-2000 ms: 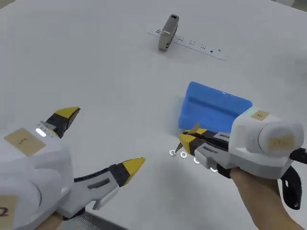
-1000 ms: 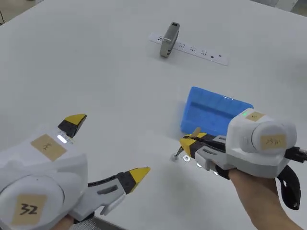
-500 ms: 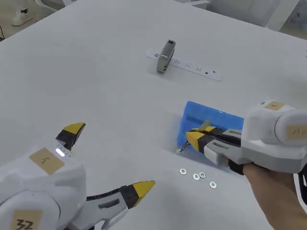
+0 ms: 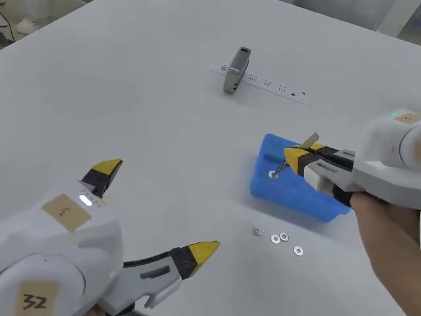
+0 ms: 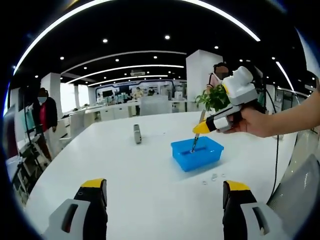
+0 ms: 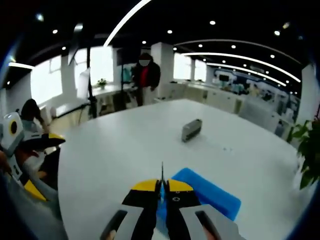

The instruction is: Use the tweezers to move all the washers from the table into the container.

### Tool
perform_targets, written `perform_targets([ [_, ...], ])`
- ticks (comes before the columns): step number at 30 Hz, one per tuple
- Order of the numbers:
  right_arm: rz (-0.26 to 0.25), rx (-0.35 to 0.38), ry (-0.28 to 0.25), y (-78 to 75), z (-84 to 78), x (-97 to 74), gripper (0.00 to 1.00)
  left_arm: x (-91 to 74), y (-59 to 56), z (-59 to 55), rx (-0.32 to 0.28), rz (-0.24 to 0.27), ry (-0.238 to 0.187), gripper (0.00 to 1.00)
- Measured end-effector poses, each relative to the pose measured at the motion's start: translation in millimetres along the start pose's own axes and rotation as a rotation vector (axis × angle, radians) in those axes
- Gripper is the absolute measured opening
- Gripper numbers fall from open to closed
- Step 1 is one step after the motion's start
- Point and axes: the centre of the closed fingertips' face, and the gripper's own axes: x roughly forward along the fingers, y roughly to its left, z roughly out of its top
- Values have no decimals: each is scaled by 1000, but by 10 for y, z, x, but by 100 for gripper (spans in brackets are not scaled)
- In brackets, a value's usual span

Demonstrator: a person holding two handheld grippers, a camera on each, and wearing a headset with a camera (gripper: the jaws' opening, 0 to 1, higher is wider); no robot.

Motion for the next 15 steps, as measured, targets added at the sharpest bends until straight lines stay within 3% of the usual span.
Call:
perform_targets([
  [9, -39, 28, 24, -158, -250, 292, 2, 11, -16, -28, 12, -2, 16, 98],
  [15, -42, 41, 49, -198, -344, 376, 2, 17, -42, -45, 29, -11, 26, 98],
])
